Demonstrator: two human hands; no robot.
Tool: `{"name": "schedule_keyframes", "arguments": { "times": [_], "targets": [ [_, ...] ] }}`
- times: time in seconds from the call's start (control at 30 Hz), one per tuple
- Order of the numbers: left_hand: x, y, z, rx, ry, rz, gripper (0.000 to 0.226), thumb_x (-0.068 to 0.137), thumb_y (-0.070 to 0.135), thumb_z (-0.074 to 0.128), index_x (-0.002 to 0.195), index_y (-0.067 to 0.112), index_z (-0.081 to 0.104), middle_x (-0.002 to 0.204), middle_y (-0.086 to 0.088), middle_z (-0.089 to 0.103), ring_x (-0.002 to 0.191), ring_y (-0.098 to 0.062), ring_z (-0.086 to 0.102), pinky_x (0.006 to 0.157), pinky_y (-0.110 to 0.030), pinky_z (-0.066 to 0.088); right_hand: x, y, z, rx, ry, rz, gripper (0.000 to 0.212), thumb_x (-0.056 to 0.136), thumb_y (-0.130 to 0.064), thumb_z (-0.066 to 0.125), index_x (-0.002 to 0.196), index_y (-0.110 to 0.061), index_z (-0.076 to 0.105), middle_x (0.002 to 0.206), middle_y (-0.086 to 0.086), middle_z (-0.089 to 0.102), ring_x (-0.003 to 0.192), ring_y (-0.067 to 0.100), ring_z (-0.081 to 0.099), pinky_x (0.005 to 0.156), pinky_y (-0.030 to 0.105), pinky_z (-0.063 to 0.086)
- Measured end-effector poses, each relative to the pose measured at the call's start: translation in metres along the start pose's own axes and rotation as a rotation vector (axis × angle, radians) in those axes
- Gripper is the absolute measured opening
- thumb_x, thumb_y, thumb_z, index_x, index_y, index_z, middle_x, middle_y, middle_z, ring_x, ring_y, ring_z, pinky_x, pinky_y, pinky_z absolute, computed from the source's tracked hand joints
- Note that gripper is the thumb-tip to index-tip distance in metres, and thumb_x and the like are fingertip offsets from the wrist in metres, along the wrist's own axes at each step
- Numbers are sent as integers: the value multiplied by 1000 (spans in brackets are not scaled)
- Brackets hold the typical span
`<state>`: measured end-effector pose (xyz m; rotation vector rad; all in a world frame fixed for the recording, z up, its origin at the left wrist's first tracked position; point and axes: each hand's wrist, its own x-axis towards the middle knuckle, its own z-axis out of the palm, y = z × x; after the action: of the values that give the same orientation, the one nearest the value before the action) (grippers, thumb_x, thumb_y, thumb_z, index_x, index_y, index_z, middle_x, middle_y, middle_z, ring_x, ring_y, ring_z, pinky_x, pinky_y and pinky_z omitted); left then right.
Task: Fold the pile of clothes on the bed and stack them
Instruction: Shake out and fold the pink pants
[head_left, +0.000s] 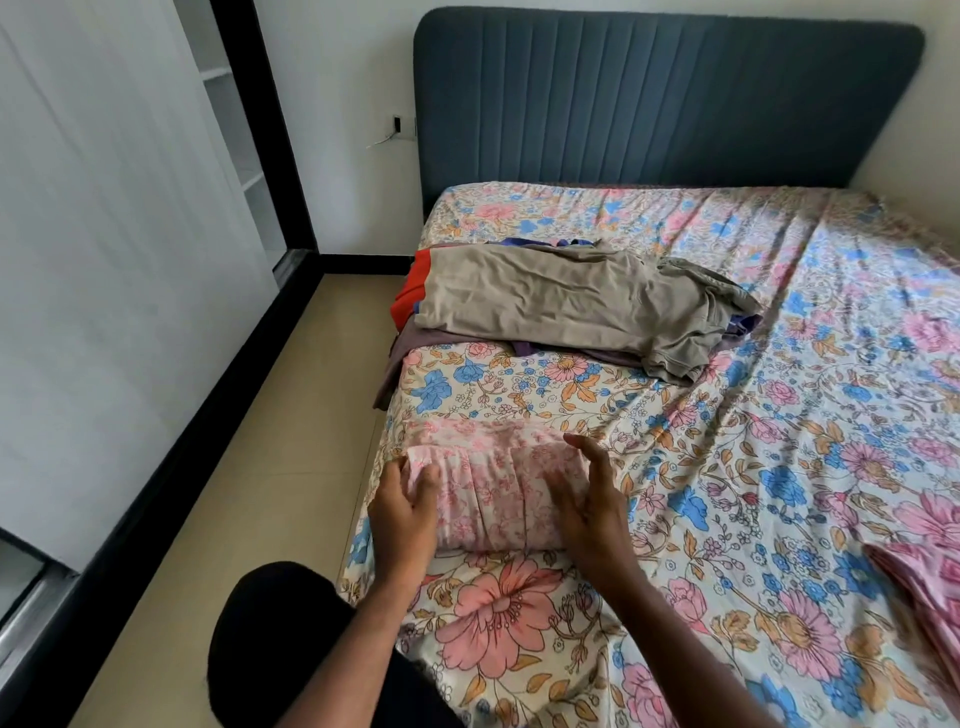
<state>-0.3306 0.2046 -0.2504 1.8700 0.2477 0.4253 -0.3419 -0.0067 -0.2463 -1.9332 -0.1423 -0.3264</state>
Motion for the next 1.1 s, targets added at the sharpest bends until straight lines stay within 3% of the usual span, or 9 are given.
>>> {"name": "schedule_keyframes", "arguments": {
  "times": [0.13,0.3,0.5,0.6,0.7,0.8,0.9,1.0,1.1],
  "targets": [
    [30,7,16,149,116,115,20,105,24,50,110,6,57,72,1,63,48,-3,54,39,-15,38,28,-11,5,-134,114,-60,34,106,-23,52,132,-43,44,92,-12,67,65,-2,64,50,10,45],
    [68,-3,34,422,51,66,27,106,26,44,119,6,56,77,-5,65,60,-21,63,47,-31,51,60,7,18,-392,102,130,37,110,-29,40,145,-37,32,110,7,67,71,13,61,55,32,52],
    [72,-31,38,458,61,-61,25,105,19,44,99,4,63,66,-1,59,52,-16,58,44,-27,46,64,14,20,-470,158,386,45,102,-20,55,142,-20,36,122,8,51,86,11,47,61,17,30],
    [74,-33,31,452,112,-90,22,104,20,47,94,6,60,76,-10,65,65,-27,64,55,-40,57,63,13,15,-412,232,497,37,100,-31,60,131,-17,46,127,8,49,100,15,43,84,29,36],
    [74,-30,21,483,100,-168,34,105,34,45,90,7,60,79,-10,64,67,-25,60,58,-35,51,59,16,9,-536,235,461,41,99,-48,58,126,-17,53,122,6,56,101,17,48,85,33,39],
    [72,-22,16,552,8,-286,51,102,56,39,88,10,58,76,-4,60,63,-18,56,56,-26,37,56,16,4,-674,147,514,66,99,-68,41,131,-12,53,122,10,59,108,24,56,87,37,46],
    [75,-19,17,551,-108,-377,65,92,73,44,98,9,52,82,-5,62,67,-19,58,52,-25,34,61,17,7,-732,-10,561,83,95,-78,22,114,-7,61,100,9,68,90,26,65,86,37,53],
    [81,-19,18,541,-178,-417,83,79,81,55,105,3,54,87,-9,67,66,-20,60,51,-25,39,70,11,6,-535,-157,611,69,98,-71,36,92,-9,67,84,5,71,78,27,71,84,43,60],
    [80,-14,18,515,-280,-445,74,82,69,64,110,1,63,84,-7,70,64,-20,62,60,-31,54,71,2,3,-280,-163,596,43,102,-50,52,96,-8,57,92,8,71,84,28,73,81,48,62]
  ]
}}
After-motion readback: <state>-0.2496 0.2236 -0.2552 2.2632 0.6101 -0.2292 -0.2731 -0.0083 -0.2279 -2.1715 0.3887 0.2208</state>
